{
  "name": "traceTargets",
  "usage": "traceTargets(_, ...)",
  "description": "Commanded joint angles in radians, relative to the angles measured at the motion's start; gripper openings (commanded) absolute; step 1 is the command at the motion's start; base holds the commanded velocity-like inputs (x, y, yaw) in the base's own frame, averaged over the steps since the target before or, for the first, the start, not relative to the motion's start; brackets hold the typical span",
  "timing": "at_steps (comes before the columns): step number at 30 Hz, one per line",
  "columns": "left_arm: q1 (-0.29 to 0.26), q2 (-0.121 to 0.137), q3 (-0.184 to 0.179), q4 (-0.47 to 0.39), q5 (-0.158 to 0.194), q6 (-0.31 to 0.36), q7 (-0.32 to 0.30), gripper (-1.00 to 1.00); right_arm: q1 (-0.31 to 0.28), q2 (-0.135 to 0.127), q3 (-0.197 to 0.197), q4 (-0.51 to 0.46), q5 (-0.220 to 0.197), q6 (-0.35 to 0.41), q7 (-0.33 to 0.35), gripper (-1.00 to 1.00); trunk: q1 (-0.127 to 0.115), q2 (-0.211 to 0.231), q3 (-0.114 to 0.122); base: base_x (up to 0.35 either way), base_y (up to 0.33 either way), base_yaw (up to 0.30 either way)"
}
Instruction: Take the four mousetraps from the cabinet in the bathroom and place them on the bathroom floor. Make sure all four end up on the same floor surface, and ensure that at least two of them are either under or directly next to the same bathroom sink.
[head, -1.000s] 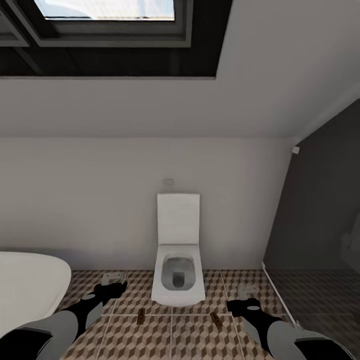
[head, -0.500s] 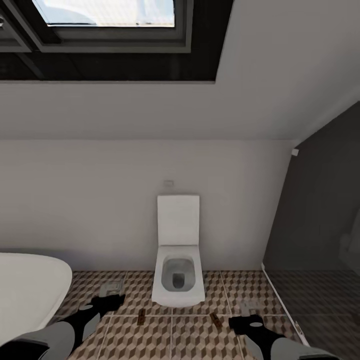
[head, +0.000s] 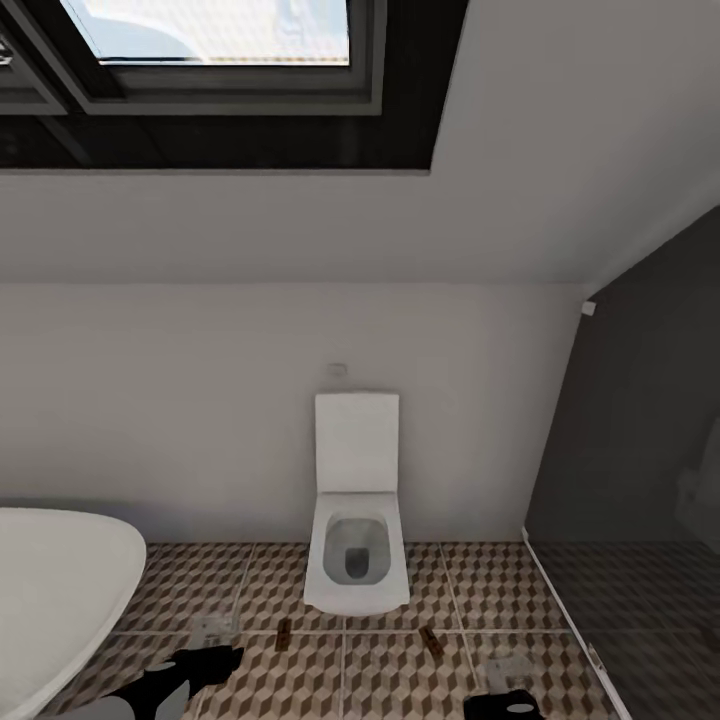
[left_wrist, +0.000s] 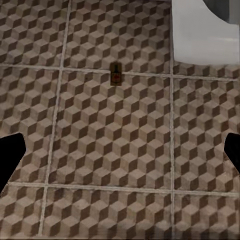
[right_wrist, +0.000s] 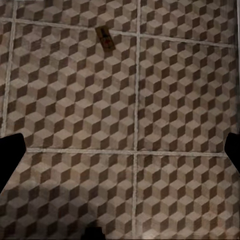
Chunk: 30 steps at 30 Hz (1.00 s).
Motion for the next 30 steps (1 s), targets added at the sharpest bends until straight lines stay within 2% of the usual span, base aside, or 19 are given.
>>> traceTargets(1,0.009,0.0,-0.008,0.001,0.011,-0.002,-0.004,1.0,0.01,0.001,0.005,0.003,0.007,-0.003,-0.005,1.0,-0.004,0.006,0.002,0.0,0.0,0.0)
traceTargets(18,0.118,-0.008,-0.008,0.001,0.011,0.005,-0.007,1.0,0.155,0.004,0.005,0.003,0.005,-0.009,-0.004,1.0,-0.069,0.125,0.055,0.0,0.0,0.0)
traceTargets(30,0.198,-0.041,-0.008,0.001,0.011,0.004,-0.007,1.0,0.237,0.005,0.005,0.003,0.001,-0.009,-0.004,1.0,-0.115,0.209,0.093,0.0,0.0,0.0)
